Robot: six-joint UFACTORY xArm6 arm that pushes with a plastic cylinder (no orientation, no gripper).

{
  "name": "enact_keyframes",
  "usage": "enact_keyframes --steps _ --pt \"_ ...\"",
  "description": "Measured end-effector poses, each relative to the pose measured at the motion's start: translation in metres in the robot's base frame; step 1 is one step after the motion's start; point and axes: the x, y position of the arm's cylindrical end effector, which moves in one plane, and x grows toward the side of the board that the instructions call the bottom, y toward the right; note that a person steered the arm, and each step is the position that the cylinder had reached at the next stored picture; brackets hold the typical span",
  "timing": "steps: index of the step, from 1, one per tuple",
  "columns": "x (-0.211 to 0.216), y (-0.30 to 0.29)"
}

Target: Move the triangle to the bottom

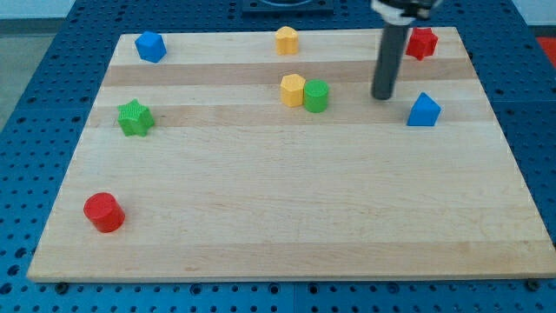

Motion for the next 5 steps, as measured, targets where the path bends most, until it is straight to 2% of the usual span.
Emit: enact_keyframes --steps 1,2,3,5 --pt "-0.001 0.049" --pt "0.012 0.057" --pt "0.032 0.056" --pt "0.038 0.021"
